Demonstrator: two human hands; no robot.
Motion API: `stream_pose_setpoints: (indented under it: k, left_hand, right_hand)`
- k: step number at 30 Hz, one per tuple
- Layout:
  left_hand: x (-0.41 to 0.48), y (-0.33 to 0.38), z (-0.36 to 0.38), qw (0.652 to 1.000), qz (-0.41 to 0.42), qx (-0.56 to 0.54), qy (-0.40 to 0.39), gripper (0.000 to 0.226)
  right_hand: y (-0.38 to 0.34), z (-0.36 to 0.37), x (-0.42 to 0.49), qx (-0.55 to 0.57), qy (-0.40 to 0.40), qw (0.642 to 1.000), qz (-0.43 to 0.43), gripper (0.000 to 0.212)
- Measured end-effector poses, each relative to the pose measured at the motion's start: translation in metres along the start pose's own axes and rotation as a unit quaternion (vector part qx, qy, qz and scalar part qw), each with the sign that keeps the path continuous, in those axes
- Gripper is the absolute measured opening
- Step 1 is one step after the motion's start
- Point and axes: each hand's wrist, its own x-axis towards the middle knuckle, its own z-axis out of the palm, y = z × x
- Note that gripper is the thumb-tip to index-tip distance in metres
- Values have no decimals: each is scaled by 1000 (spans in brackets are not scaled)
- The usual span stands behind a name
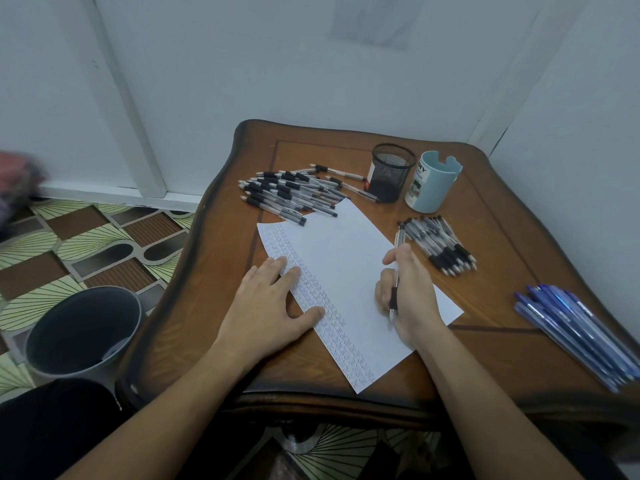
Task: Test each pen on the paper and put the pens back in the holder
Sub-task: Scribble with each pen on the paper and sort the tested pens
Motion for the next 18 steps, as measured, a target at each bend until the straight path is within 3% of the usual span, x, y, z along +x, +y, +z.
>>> stream_pose_setpoints:
  k: [6, 9, 11, 14, 18]
  left_hand:
    - [0, 2, -2, 1000, -1, 8, -2, 95]
    - [0, 3, -3, 1000, -6, 4, -2, 97]
    - [-1, 3, -3, 1000, -7, 2, -4, 97]
    - [0, 2, -2, 1000, -6, -6, 1, 95]
    - [-1, 3, -3, 1000, -4, -2, -1, 96]
  right_hand:
    - [-13, -17, 19, 65, -49, 989, 122, 26]
    - [-31, -37, 36, -128, -36, 988, 76, 28]
    - [-45, -52, 50, -279, -2, 960, 7, 26]
    - [-61, -72, 67, -403, 46, 913, -35, 41]
    - [-66, -83, 84, -531, 63, 845, -16, 20]
